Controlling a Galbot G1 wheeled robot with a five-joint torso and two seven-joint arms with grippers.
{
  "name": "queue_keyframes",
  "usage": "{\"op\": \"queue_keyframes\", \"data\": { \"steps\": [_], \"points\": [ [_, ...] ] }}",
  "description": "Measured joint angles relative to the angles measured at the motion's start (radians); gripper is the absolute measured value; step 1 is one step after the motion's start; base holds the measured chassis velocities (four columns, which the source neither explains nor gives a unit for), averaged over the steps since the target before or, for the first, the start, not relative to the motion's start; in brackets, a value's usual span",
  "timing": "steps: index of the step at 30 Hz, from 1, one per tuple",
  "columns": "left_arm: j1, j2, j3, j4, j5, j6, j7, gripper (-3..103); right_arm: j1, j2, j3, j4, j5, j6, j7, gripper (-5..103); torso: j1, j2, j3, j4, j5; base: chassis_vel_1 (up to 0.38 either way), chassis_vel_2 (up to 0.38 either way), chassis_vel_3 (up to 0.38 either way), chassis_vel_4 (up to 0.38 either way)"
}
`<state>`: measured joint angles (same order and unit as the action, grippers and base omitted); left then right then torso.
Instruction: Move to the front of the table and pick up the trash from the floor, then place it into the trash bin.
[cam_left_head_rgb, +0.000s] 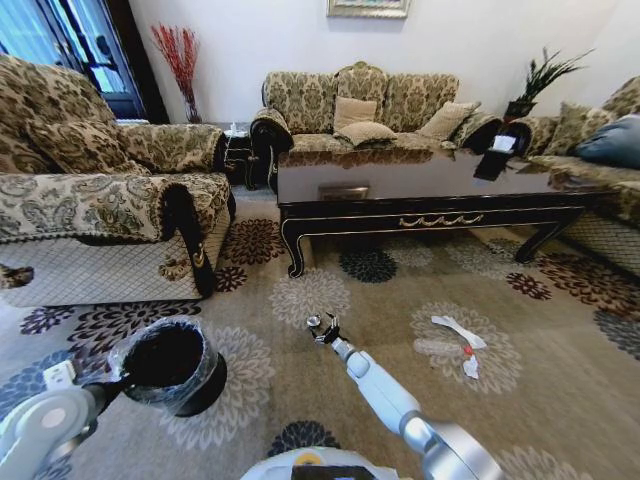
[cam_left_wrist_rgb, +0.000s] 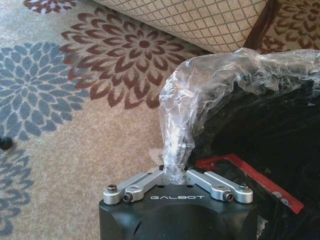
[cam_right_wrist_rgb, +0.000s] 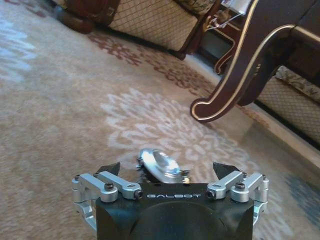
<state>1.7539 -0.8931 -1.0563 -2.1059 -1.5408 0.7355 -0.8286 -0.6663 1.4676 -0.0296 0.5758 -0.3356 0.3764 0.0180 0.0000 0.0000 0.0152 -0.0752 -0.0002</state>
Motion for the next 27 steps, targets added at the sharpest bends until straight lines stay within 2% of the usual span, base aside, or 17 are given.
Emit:
{"op": "queue_keyframes", "data": {
  "steps": [19, 21, 25, 26, 27],
  "points": [
    [-0.004, 0.005, -0.003, 0.002, -0.006, 0.0, 0.005, 0, 0.075, 0.074, 0.067, -0.159, -0.062, 0.007, 0.014, 100, 0.0, 0.0, 0.0, 0.0002, 0.0, 0.0, 0.0, 0.0, 0.0],
    [-0.005, 0.005, -0.003, 0.002, -0.006, 0.0, 0.004, 0, 0.078, 0.076, 0.067, -0.163, -0.063, 0.006, 0.014, 103, 0.0, 0.0, 0.0, 0.0002, 0.0001, 0.0, 0.0, 0.0, 0.0],
    [-0.004, 0.005, -0.004, -0.003, -0.013, 0.0, 0.004, 0, 0.099, 0.088, 0.081, -0.204, -0.062, -0.001, 0.008, 95, 0.0, 0.0, 0.0, 0.0001, 0.0, 0.0, 0.0, 0.0, 0.0],
    [-0.004, 0.005, -0.005, -0.004, -0.014, 0.0, 0.004, 0, 0.105, 0.092, 0.089, -0.218, -0.061, -0.002, 0.002, 90, 0.0, 0.0, 0.0, 0.0002, 0.0001, 0.0, 0.0, 0.0, 0.0],
    [-0.004, 0.005, -0.005, -0.004, -0.014, 0.0, 0.004, 0, 0.105, 0.092, 0.089, -0.218, -0.061, -0.002, 0.002, 90, 0.0, 0.0, 0.0, 0.0002, 0.0001, 0.0, 0.0, 0.0, 0.0]
  ]
}}
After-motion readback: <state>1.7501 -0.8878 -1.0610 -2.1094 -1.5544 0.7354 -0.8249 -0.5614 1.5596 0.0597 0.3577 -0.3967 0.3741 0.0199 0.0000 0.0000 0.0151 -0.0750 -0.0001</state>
